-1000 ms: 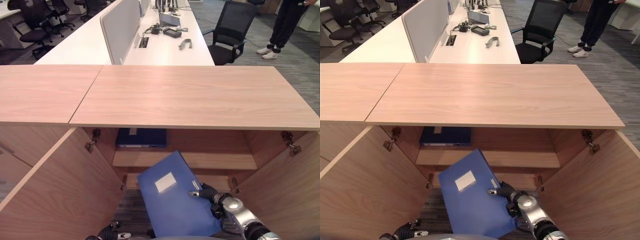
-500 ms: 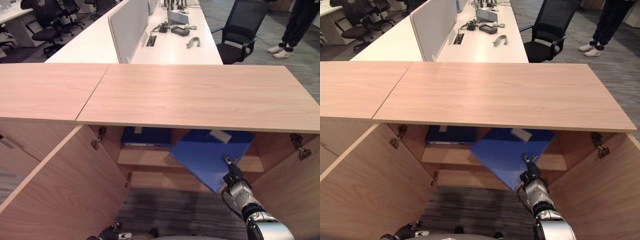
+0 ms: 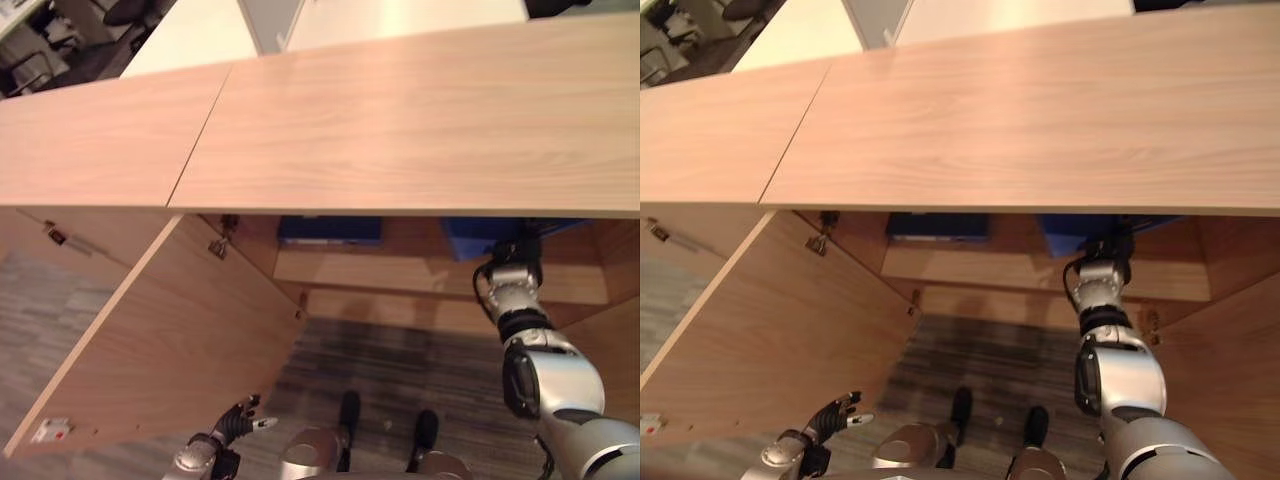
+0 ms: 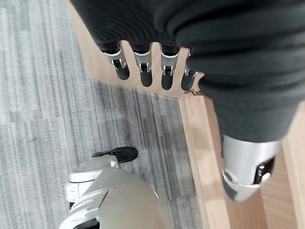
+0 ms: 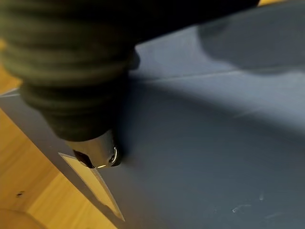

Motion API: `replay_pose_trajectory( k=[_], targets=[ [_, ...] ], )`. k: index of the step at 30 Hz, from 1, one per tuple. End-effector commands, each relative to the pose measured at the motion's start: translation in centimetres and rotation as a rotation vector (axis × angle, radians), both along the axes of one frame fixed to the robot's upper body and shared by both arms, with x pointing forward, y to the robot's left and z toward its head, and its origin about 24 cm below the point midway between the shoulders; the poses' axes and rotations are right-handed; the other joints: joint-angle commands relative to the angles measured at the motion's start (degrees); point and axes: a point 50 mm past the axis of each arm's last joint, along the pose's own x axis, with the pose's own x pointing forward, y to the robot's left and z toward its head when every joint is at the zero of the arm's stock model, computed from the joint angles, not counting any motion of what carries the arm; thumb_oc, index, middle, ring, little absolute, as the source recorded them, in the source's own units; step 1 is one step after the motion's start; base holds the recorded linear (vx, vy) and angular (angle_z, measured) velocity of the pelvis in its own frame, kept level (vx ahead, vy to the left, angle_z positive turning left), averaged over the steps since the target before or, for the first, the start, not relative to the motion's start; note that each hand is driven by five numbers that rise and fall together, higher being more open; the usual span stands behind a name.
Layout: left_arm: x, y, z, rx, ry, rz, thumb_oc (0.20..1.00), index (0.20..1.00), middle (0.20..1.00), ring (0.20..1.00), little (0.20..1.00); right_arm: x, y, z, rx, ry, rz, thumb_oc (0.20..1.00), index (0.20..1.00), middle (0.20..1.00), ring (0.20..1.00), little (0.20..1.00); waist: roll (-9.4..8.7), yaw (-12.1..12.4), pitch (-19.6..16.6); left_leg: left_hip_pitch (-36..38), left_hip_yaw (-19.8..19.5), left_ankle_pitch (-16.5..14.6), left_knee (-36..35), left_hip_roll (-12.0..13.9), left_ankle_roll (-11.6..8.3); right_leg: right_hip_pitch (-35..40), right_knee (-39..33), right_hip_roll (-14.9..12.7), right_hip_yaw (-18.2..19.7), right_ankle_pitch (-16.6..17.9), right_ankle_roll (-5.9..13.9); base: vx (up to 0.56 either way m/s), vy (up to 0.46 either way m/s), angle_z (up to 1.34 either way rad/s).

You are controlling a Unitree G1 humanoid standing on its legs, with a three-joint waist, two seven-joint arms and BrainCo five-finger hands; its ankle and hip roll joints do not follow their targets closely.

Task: Put the empty folder in the office cabinet

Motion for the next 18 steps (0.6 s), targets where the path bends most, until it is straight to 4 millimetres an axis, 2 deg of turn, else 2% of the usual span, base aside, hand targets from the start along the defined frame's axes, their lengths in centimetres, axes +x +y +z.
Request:
replay_pose_trajectory(
  k=[1, 4, 5, 6, 7, 9, 11, 14, 18],
  targets=[
    [3.5, 0.3, 2.1, -0.011, -0.14, -0.009, 1.0, 1.0, 1.0, 1.0, 1.0, 1.4, -0.8, 4.7, 0.025, -0.151, -0.073, 0.2, 0.2, 0.2, 0.2, 0.2, -2.69, 1.9, 1.7, -2.4, 3.2, -5.9, 5.2, 0.1, -1.06, -3.5, 11.2, -3.8, 2.0, -10.0, 4.15, -0.12, -0.026, 0.18],
    [5.5, -0.1, 3.9, -0.049, -0.237, -0.017, 1.0, 1.0, 1.0, 1.0, 1.0, 2.0, -1.4, 7.8, 0.01, -0.212, -0.089, 0.2, 0.2, 0.2, 0.2, 0.2, -2.31, 2.2, 3.5, -6.6, 3.4, -6.1, 8.5, 0.4, -1.42, -7.5, 14.5, -4.2, 2.2, -10.5, 3.98, -0.09, -0.042, 0.09],
    [6.7, -0.6, 5.1, -0.084, -0.295, -0.032, 1.0, 1.0, 1.0, 1.0, 1.0, 2.3, -1.7, 9.9, -0.006, -0.25, -0.094, 0.2, 0.2, 0.2, 0.2, 0.2, -2.44, 2.5, 4.1, -9.9, 3.6, -6.7, 11.4, 0.4, -1.64, -10.5, 17.1, -4.3, 2.6, -11.0, 3.81, -0.09, -0.045, -0.01],
    [6.8, -0.6, 5.1, -0.086, -0.298, -0.031, 1.0, 1.0, 1.0, 1.0, 1.0, 2.3, -1.7, 10.0, -0.007, -0.253, -0.095, 0.2, 0.2, 0.2, 0.2, 0.2, -2.45, 2.6, 4.0, -10.4, 3.6, -6.9, 11.8, 0.4, -1.65, -11.0, 17.4, -4.4, 2.6, -11.1, 3.78, -0.07, -0.071, -0.02],
    [7.9, -1.2, 6.4, -0.124, -0.356, -0.051, 1.0, 1.0, 1.0, 1.0, 1.0, 2.3, -2.2, 11.7, -0.028, -0.277, -0.106, 0.2, 0.2, 0.2, 0.2, 0.2, -2.64, 2.8, 4.5, -12.7, 3.7, -8.3, 14.6, 0.4, -1.93, -13.4, 20.0, -4.6, 2.9, -12.5, 3.6, -0.05, -0.059, 0.0],
    [9.0, -1.9, 8.2, -0.167, -0.429, -0.083, 1.0, 1.0, 1.0, 1.0, 1.0, 2.2, -3.1, 13.8, -0.056, -0.304, -0.126, 0.2, 0.2, 0.2, 0.2, 0.2, -2.62, 3.4, 4.5, -16.5, 3.5, -9.1, 18.0, 0.4, -1.94, -17.1, 23.5, -4.6, 2.8, -13.3, 3.33, -0.05, -0.059, 0.05],
    [9.4, -2.2, 8.7, -0.186, -0.448, -0.092, 1.0, 1.0, 1.0, 1.0, 1.0, 2.0, -3.6, 14.7, -0.065, -0.317, -0.136, 0.2, 0.2, 0.2, 0.2, 0.2, -2.75, 3.7, 4.2, -17.6, 3.4, -10.3, 19.4, 0.4, -1.96, -18.4, 25.4, -4.7, 3.1, -14.7, 3.25, 0.01, -0.04, 0.03],
    [10.6, -3.1, 11.0, -0.243, -0.532, -0.138, 1.0, 1.0, 1.0, 1.0, 1.0, 1.4, -4.9, 17.7, -0.109, -0.35, -0.169, 0.2, 0.2, 0.2, 0.2, 0.2, -2.7, 3.9, 4.5, -21.1, 3.1, -11.4, 22.7, 0.3, -1.97, -22.6, 29.5, -4.8, 2.8, -16.2, 3.06, -0.01, -0.045, 0.02],
    [10.9, -3.6, 11.9, -0.265, -0.558, -0.17, 1.0, 1.0, 1.0, 1.0, 1.0, 0.9, -5.5, 20.0, -0.133, -0.382, -0.185, 0.2, 0.2, 0.2, 0.2, 0.2, -2.35, 4.2, 4.3, -23.9, 3.2, -11.5, 23.7, 0.3, -2.1, -26.1, 31.9, -5.1, 2.7, -16.9, 3.04, -0.01, -0.005, 0.02]
  ],
)
